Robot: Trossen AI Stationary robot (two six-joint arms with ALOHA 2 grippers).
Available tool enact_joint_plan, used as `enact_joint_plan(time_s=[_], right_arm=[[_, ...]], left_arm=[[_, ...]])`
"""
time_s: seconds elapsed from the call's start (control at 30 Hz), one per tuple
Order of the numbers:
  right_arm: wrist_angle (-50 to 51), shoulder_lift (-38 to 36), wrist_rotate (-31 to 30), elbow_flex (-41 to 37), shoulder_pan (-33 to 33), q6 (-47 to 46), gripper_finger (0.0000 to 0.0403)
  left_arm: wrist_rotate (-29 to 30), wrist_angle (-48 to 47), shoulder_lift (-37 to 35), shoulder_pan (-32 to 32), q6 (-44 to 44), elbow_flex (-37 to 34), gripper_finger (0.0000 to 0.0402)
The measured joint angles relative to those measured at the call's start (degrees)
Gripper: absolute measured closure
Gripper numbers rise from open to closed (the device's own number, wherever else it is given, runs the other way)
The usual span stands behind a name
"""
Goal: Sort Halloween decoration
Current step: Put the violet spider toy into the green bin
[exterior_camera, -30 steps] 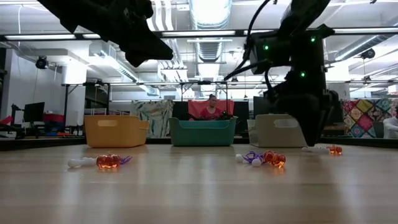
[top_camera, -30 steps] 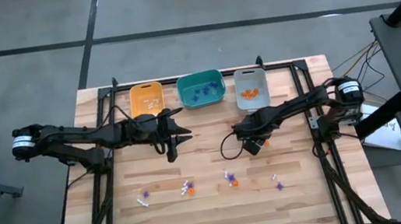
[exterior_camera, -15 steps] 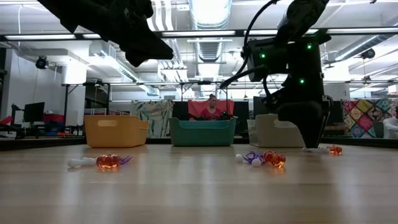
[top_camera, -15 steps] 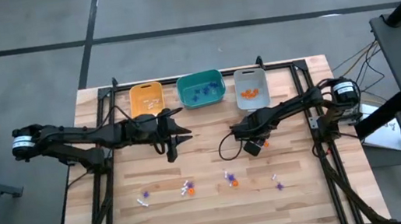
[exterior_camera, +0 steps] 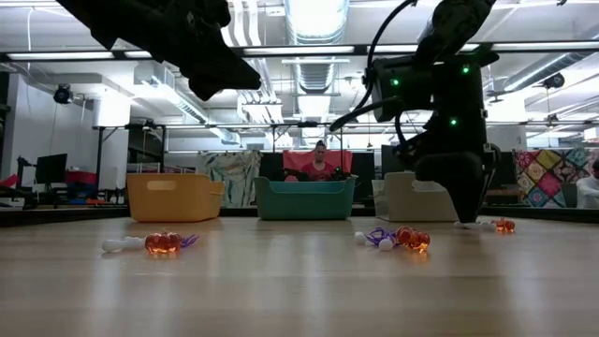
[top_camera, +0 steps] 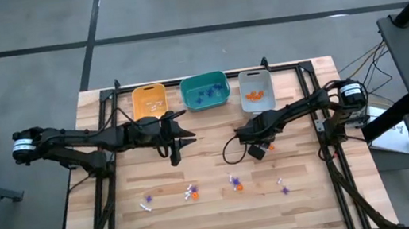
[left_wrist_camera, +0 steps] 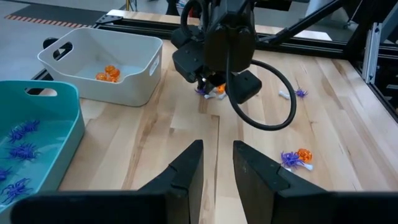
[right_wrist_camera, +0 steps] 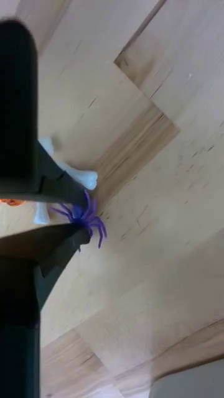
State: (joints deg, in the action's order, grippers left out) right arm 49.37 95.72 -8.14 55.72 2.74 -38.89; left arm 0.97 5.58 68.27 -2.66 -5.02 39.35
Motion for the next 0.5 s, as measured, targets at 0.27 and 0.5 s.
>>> enact_joint_plan(time_s=[0.27, 0.5], right_arm=[[0.2, 0.0, -0.5, 0.0, 0.0, -0.1, 0.0393], [5.8, -1.7, -1.7, 2.8, 0.1, 0.0, 0.0394]], left_arm=[[0.0, 0.0, 0.0, 0.0, 0.0, 0.0, 0.0332], [0.0, 0.0, 0.0, 0.0, 0.0, 0.0, 0.0332]])
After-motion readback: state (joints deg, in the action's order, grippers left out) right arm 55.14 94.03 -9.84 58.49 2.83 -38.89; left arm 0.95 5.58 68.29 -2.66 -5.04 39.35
